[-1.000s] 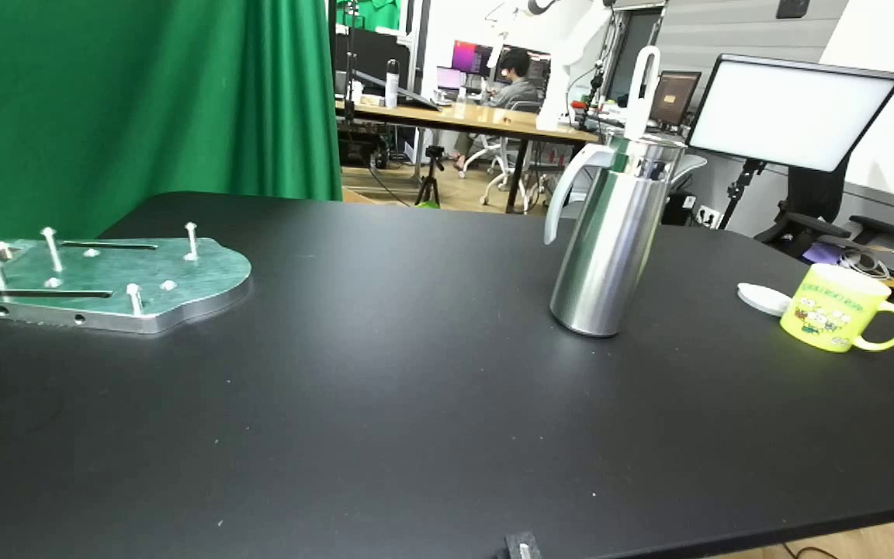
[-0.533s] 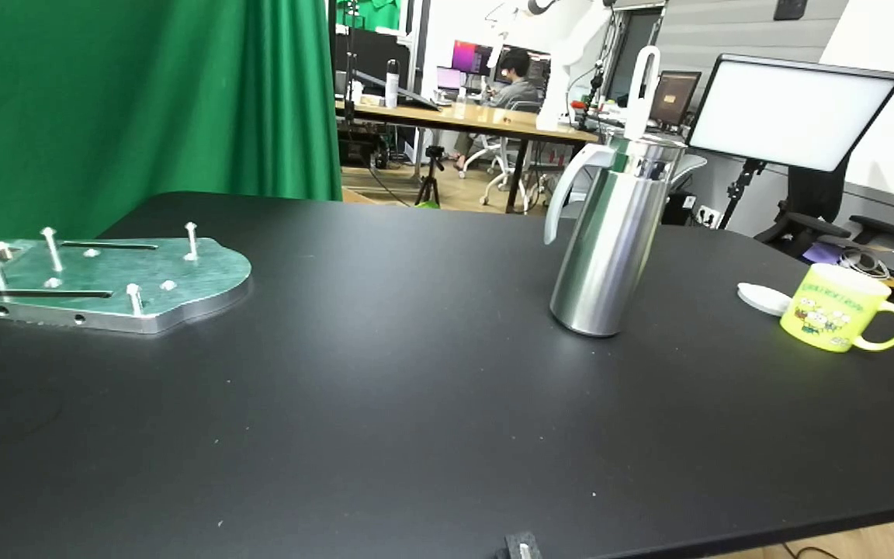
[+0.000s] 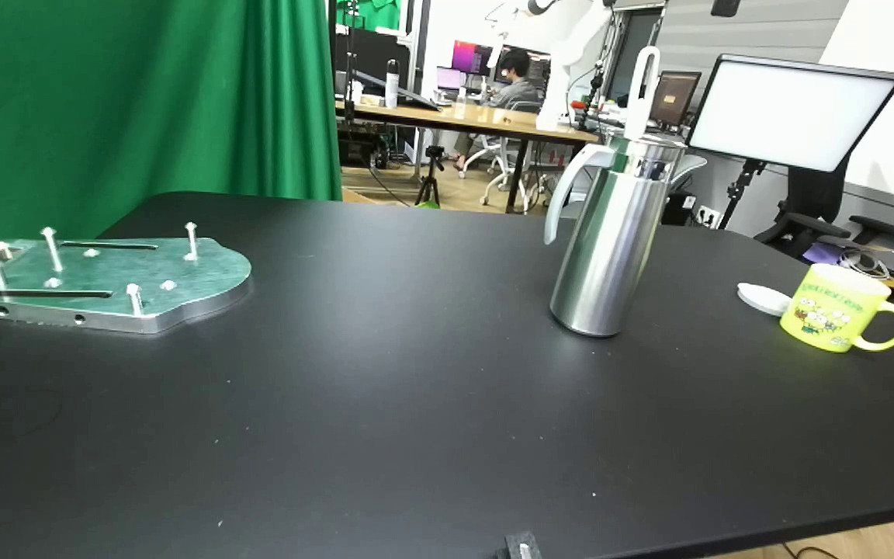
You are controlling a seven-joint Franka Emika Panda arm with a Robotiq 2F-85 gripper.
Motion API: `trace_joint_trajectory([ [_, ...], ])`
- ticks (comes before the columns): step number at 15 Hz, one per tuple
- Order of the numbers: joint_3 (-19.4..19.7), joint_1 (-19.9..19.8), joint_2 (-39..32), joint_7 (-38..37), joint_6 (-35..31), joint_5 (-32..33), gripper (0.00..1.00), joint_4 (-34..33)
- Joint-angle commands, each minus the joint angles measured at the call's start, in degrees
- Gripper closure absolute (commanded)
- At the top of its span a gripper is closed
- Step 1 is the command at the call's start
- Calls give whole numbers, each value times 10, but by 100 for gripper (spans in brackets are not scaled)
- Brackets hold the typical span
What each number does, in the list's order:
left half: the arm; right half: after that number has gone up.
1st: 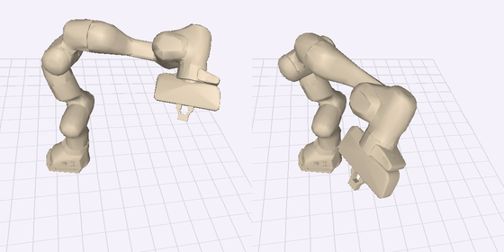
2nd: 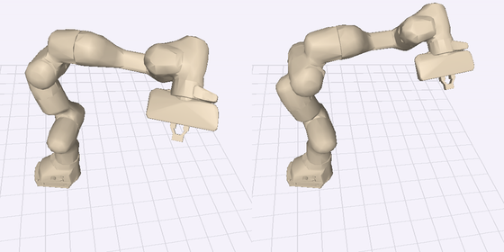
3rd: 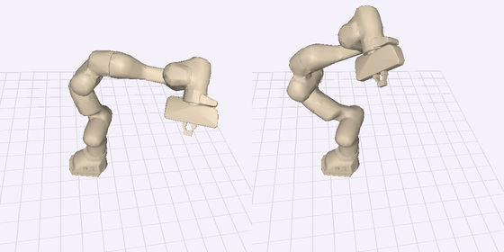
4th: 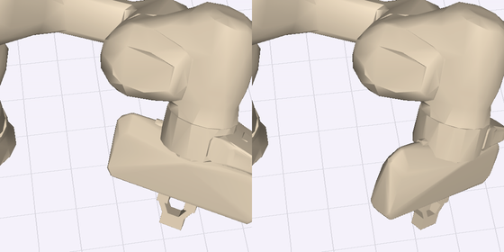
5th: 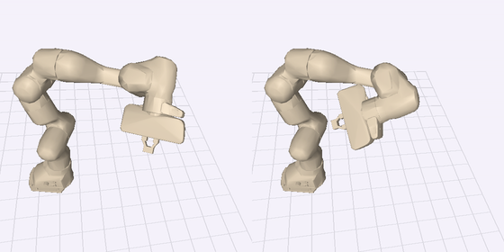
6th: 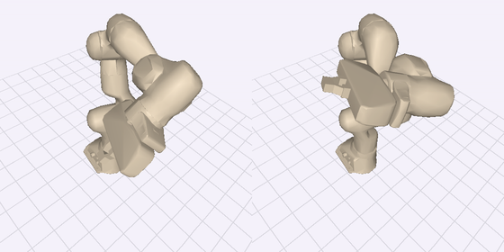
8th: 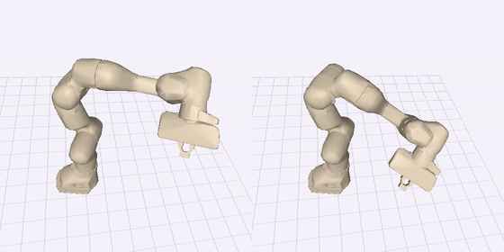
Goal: Use the brush to scrub inside the flask
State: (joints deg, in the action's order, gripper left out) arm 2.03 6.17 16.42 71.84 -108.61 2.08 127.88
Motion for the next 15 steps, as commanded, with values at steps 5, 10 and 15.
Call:
trace_joint_trajectory([
  [5,-51,16,-26,-10,-11,52,0,10],
  [10,-76,20,-63,-17,-29,110,0,7],
  [15,-88,22,-94,-34,-25,106,0,1],
])
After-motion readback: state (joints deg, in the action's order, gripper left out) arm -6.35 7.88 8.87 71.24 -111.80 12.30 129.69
